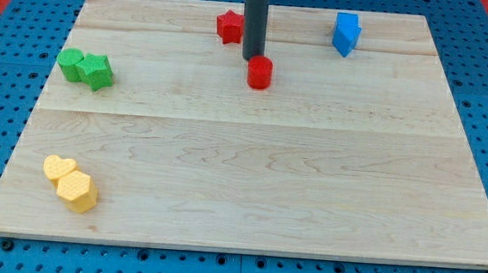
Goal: Move the red circle towards bottom
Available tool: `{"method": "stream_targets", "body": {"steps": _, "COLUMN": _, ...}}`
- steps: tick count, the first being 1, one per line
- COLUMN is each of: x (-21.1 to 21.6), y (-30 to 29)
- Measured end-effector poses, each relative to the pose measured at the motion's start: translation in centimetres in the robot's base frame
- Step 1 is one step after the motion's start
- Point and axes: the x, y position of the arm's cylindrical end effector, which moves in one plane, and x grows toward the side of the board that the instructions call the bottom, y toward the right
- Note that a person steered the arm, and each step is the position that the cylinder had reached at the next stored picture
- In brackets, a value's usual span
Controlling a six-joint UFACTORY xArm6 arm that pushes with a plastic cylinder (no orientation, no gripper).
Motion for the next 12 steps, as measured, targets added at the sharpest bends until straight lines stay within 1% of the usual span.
{"method": "stream_targets", "body": {"steps": 1, "x": 2.4, "y": 1.3}}
{"method": "stream_targets", "body": {"steps": 2, "x": 1.8, "y": 4.5}}
{"method": "stream_targets", "body": {"steps": 3, "x": 5.8, "y": 5.9}}
{"method": "stream_targets", "body": {"steps": 5, "x": 2.3, "y": 2.9}}
{"method": "stream_targets", "body": {"steps": 6, "x": 8.0, "y": -1.2}}
{"method": "stream_targets", "body": {"steps": 7, "x": 13.2, "y": -2.5}}
{"method": "stream_targets", "body": {"steps": 8, "x": 15.9, "y": -1.9}}
{"method": "stream_targets", "body": {"steps": 9, "x": 12.4, "y": -2.3}}
{"method": "stream_targets", "body": {"steps": 10, "x": 11.8, "y": -4.4}}
{"method": "stream_targets", "body": {"steps": 11, "x": 14.8, "y": -7.4}}
{"method": "stream_targets", "body": {"steps": 12, "x": 19.2, "y": -6.2}}
